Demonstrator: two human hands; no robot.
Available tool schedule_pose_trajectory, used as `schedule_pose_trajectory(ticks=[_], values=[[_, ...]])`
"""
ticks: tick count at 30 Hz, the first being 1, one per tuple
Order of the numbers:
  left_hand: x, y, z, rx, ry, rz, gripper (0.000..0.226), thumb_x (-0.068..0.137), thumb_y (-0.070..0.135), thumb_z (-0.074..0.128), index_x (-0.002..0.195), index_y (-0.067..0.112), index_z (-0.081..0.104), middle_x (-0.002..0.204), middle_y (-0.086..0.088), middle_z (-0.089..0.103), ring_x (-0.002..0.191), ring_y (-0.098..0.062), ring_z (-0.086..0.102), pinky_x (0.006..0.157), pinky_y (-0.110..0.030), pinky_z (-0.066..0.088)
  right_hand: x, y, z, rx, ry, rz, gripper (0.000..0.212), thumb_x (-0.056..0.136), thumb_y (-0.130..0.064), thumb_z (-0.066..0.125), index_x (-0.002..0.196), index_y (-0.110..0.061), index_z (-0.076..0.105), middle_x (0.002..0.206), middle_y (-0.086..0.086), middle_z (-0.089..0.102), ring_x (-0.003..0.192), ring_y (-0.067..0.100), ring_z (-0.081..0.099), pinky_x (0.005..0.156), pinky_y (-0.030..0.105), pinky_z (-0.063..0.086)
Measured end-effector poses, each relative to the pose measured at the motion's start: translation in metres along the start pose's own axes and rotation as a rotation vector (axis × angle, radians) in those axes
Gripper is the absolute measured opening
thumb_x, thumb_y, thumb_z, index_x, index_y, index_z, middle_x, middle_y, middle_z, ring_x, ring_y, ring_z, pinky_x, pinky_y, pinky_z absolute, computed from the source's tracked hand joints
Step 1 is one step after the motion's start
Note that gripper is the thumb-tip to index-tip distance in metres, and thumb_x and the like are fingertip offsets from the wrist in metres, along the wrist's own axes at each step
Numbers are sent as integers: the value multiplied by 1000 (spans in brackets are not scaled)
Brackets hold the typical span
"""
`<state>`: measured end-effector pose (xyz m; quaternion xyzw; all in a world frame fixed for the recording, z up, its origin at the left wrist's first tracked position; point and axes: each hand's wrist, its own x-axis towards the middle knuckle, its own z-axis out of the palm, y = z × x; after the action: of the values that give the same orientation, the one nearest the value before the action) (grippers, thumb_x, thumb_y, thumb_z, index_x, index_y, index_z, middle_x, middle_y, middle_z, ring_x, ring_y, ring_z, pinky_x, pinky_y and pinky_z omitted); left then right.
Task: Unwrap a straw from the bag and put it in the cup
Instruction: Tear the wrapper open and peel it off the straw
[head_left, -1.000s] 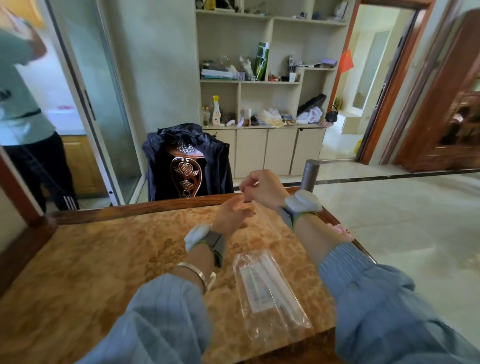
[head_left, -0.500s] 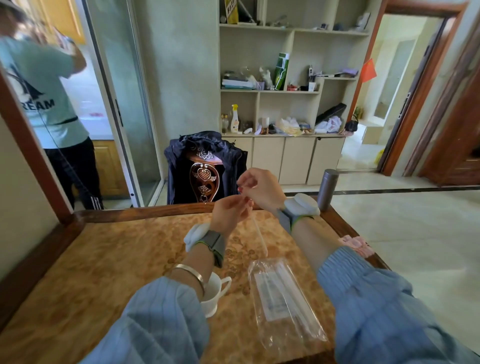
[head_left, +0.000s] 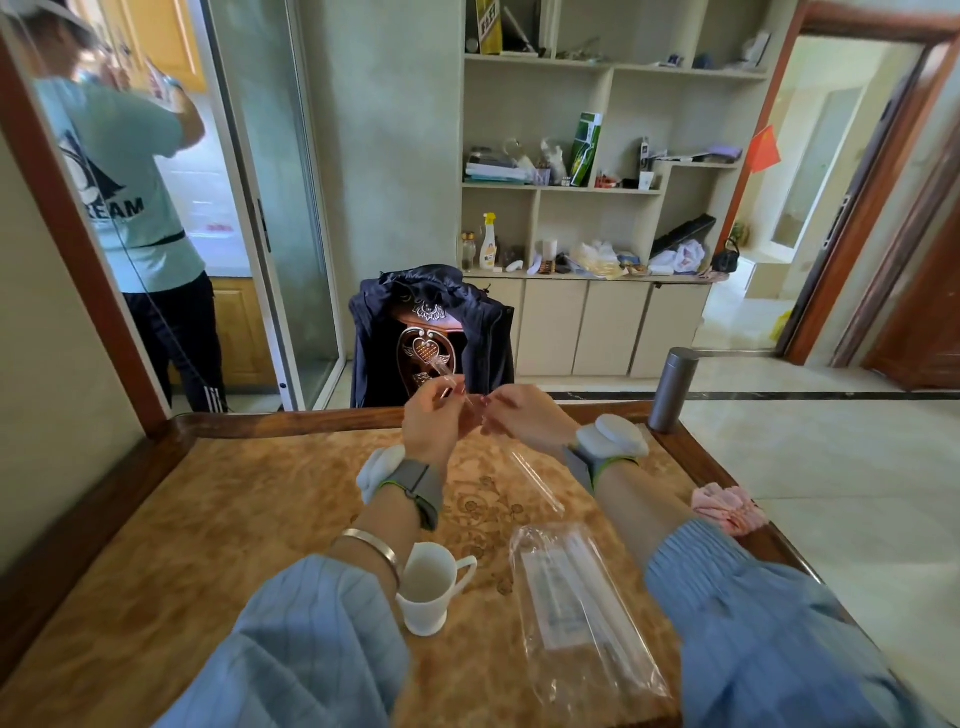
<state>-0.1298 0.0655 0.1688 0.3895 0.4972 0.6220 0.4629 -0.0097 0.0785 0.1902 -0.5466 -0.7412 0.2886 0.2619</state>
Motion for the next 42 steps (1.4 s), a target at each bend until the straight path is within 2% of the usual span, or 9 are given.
schedule_pose_trajectory(ticks=[5, 10, 20, 23, 28, 33, 36, 39, 42], values=[[-5, 10, -5, -256, 73, -68, 26, 99, 23, 44, 85, 10, 60, 74, -10, 66, 44, -7, 65, 49, -22, 56, -2, -4, 14, 48, -48, -5, 19, 96, -19, 46, 88, -12, 62, 63, -3, 56, 50, 10, 56, 48, 16, 47], [-9, 15, -14, -417, 50, -176, 26, 99, 28, 43, 85, 18, 62, 86, -1, 68, 69, -14, 63, 62, -24, 49, 0, -11, 15, -15, -29, -87, 31, 95, -19, 47, 67, -26, 56, 59, -6, 55, 37, -1, 49, 39, 10, 37], [-11, 14, -28, -423, 55, -223, 23, 98, 23, 46, 87, 16, 64, 85, -1, 67, 72, -11, 62, 60, -20, 54, -1, -11, 27, 55, -71, -79, 25, 95, -15, 47, 76, -15, 63, 59, -5, 59, 30, -1, 44, 35, 8, 33], [-14, 7, -27, -357, 110, -185, 22, 98, 20, 47, 85, 16, 64, 78, -2, 67, 65, -9, 62, 69, -24, 50, -2, -10, 37, 49, -98, -48, 29, 96, -18, 44, 74, -16, 61, 60, -7, 61, 34, 2, 44, 34, 11, 35], [-14, -11, -31, -293, 153, -180, 28, 99, 22, 44, 78, 18, 62, 50, 10, 70, 62, -8, 66, 61, -23, 44, -6, -7, 61, -10, -88, -122, 34, 97, -10, 36, 66, -16, 50, 58, -8, 50, 49, 4, 43, 43, 10, 35], [-22, -36, -31, -229, 215, -124, 30, 99, 20, 43, 73, 17, 58, 43, 13, 66, 51, -1, 63, 49, -12, 47, -11, 6, 90, 19, 11, -176, 25, 94, 0, 35, 89, -13, 56, 67, -6, 50, 59, -3, 42, 59, 16, 32], [-33, -60, -31, -193, 219, -130, 30, 98, 20, 45, 72, 20, 61, 60, 9, 66, 68, -8, 59, 52, -9, 49, -21, 23, 112, 91, 66, -188, 28, 94, -1, 36, 107, -8, 60, 72, -4, 56, 61, 2, 48, 56, 6, 37], [-39, -90, -32, -184, 237, -138, 23, 96, 21, 51, 84, 13, 69, 72, 5, 62, 74, -11, 59, 67, -16, 46, -27, 44, 135, 144, 112, -156, 26, 95, -4, 38, 101, 6, 61, 80, 12, 62, 64, 15, 55, 50, 5, 39], [-47, -122, -37, -228, 186, -153, 29, 96, 19, 51, 71, 15, 64, 75, 3, 63, 77, -12, 60, 69, -17, 48, -36, 68, 154, 159, 137, -188, 26, 96, -5, 37, 102, 5, 60, 84, 9, 58, 70, 16, 54, 52, 4, 41]])
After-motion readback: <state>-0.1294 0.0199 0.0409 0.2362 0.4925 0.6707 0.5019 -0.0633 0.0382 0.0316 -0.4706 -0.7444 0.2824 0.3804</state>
